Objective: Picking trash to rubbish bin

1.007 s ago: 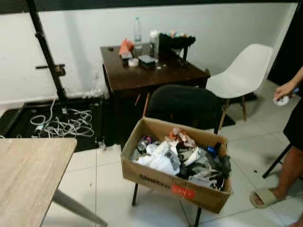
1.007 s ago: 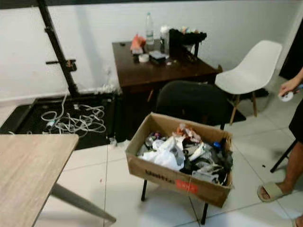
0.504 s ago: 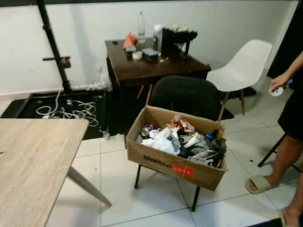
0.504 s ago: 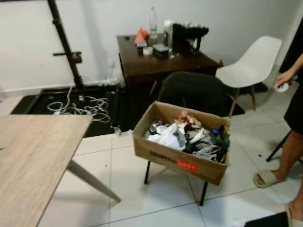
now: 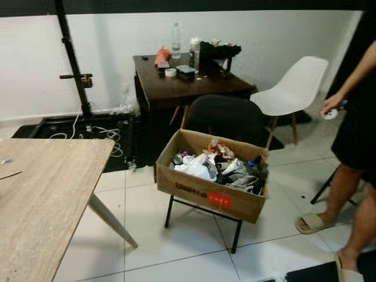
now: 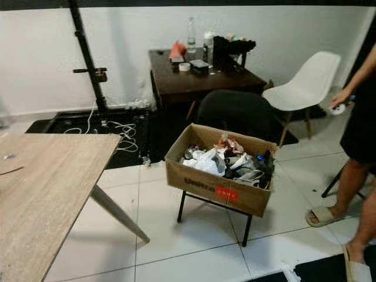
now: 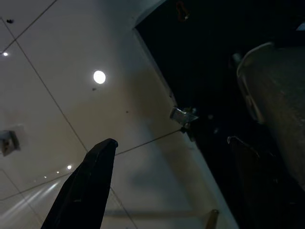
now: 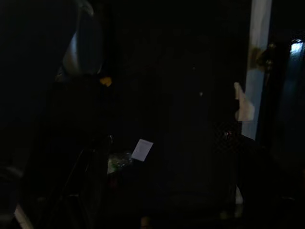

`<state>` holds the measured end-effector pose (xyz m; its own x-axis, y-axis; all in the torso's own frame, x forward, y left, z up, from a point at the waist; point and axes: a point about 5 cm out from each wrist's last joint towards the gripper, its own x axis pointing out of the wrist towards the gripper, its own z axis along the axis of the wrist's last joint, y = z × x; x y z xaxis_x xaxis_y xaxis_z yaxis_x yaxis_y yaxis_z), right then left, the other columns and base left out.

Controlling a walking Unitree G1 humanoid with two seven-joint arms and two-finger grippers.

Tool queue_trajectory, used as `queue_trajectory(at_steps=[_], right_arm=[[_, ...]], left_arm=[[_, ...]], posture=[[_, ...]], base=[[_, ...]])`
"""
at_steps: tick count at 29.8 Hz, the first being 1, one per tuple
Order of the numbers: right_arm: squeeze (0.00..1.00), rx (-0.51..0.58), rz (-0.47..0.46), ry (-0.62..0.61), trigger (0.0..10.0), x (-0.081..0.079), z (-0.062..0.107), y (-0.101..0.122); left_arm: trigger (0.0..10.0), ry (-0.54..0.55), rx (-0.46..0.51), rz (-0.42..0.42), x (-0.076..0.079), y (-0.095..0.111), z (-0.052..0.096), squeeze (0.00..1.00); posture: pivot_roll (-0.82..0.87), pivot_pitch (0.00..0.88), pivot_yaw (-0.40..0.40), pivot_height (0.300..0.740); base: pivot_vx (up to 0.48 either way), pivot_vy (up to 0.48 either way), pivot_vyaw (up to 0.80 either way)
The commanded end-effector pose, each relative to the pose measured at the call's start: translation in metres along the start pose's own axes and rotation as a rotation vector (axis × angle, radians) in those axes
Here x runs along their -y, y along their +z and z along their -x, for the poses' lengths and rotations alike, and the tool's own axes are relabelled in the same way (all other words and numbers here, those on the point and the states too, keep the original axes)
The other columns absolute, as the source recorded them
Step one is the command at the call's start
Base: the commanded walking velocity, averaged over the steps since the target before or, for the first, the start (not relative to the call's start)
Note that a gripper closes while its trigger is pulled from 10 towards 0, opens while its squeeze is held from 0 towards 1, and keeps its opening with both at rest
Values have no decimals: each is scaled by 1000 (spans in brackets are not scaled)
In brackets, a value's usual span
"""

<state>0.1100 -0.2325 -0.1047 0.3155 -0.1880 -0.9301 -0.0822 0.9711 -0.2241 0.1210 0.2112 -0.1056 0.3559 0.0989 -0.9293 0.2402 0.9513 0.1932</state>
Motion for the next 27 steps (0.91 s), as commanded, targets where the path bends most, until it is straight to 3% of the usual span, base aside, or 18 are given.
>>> queue_trajectory(at_steps=[1,12,22,27], right_arm=[[0,-7,8,9,10000,-1,0,-1],[0,1,23,23,10000,-7,0,3],[0,-1,35,33,10000,-12,0,3],[0,-4,43,35,10000,-13,0,2]], left_arm=[[10000,1,-1,14,-2,-2,0,0],[10000,-14,8,8,-4,-3,1,0],[10000,-2,9,12,-8,-4,1,0],[10000,11,15,17,-10,-5,1,0]], posture=[[-82,65,52,740],[-71,65,55,740],[-60,69,56,740],[-50,73,56,740]], base=[[0,0,0],[0,0,0],[0,-413,0],[0,-54,0]])
